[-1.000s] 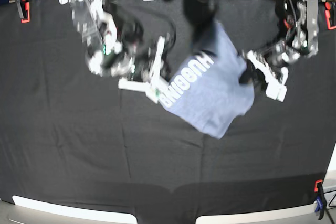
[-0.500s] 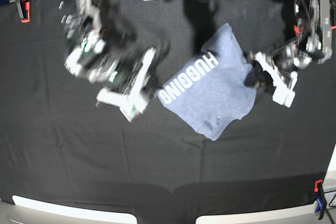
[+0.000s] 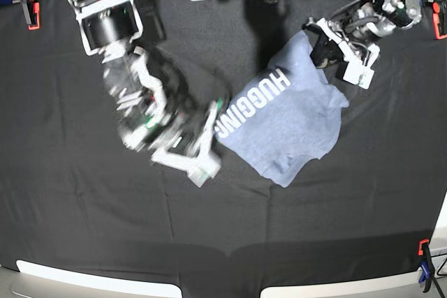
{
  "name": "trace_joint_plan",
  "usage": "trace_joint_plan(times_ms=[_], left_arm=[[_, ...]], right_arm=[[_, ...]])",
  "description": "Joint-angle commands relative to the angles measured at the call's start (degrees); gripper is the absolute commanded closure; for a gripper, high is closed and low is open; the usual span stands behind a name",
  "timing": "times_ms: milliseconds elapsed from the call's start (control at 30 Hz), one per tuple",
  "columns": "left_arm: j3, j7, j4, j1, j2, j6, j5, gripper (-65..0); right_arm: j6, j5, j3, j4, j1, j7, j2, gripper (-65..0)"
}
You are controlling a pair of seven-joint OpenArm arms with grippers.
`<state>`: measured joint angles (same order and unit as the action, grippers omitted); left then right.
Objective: Layout the t-shirt on the table in an organized manner, then fold the t-shirt properly
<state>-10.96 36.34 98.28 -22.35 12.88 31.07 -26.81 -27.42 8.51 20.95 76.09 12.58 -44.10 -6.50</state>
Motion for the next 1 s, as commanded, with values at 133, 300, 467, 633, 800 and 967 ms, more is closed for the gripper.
trace_joint_plan(times_ms=[133,300,467,633,800,967], left_arm=[[-1.0,-2.1,0.9,0.9,0.8,-0.9,4.3,0.0],[-5.3,-3.5,0.9,0.9,0.8,-2.4,4.9,0.0],[-9.0,-4.7,0.9,0.9,1.0,-2.4,4.8,0.0],[-9.7,-2.4,1.3,0.2,4.6,-2.4,2.7,0.0],[-11.5,-0.8,4.9,-2.8,6.3,-2.4,0.8,0.0],[-15.4,0.8,11.5,-8.9,6.3,-2.4,0.7,0.0]], right_arm=[[1.9,-0.2,3.5,5.5,-4.6,1.2,0.2,0.0],[1.9,-1.5,3.5,14.9,-13.0,1.2,0.0,0.0],[1.9,-3.8,3.5,23.7,-19.7,1.0,0.0,0.0],[4.5,-6.5,2.1,28.6,-23.2,-1.0,-0.9,0.0],[6.5,-6.4,-4.3,38.1,-30.4,-1.1,-3.0,0.0],[6.9,-4.5,-14.2,48.1,-40.0,-3.5,-3.0,0.0]])
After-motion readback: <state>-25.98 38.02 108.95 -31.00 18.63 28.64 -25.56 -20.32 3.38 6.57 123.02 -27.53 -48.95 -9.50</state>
